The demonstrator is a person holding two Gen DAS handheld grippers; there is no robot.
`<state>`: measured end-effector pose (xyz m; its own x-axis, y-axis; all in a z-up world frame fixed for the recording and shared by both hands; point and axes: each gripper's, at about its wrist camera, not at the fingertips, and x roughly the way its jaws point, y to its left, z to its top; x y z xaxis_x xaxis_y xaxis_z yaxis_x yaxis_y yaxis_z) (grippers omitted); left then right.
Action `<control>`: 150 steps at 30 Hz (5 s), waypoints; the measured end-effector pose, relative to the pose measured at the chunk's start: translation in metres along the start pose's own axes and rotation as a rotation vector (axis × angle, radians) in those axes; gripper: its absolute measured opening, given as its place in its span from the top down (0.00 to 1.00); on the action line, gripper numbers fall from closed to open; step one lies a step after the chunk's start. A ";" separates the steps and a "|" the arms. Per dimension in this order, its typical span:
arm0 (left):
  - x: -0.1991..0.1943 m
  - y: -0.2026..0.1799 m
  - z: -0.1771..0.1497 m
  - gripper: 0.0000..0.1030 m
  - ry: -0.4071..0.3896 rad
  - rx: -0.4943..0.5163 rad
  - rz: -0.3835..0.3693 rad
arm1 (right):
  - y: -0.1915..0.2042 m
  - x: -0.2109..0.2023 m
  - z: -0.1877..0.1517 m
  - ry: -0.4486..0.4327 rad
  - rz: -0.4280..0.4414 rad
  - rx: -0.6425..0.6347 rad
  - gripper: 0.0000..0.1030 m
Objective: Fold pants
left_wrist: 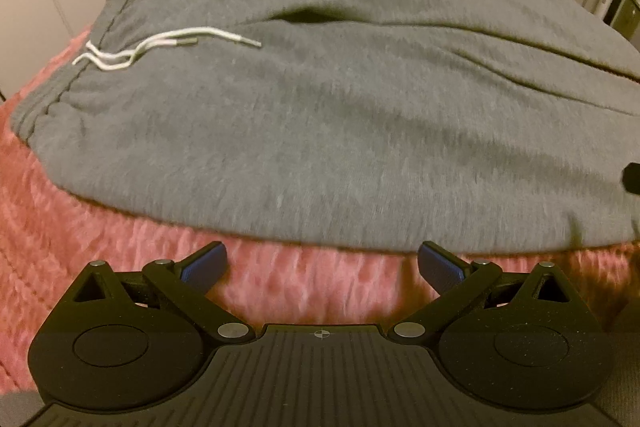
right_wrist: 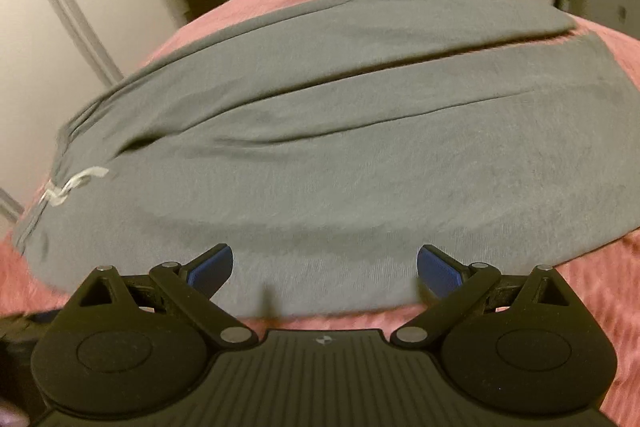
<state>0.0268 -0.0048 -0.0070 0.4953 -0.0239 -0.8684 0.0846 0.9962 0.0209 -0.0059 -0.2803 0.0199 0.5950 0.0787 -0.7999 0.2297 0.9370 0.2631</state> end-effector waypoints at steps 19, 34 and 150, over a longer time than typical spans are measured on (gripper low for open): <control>0.098 0.054 0.137 0.00 -0.335 -0.333 0.398 | -0.089 0.053 0.083 0.142 -0.264 0.066 0.04; 0.123 0.069 0.130 0.00 -0.434 -0.369 0.385 | -0.103 0.229 0.357 -0.113 -0.423 0.570 0.19; 0.067 0.286 0.001 0.59 -0.252 -1.191 -0.249 | -0.259 -0.011 0.013 -0.310 -0.020 0.767 0.69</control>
<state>0.0853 0.2783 -0.0586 0.7419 -0.1073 -0.6619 -0.5716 0.4148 -0.7080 -0.0619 -0.5286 -0.0325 0.7450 -0.1380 -0.6527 0.6374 0.4361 0.6353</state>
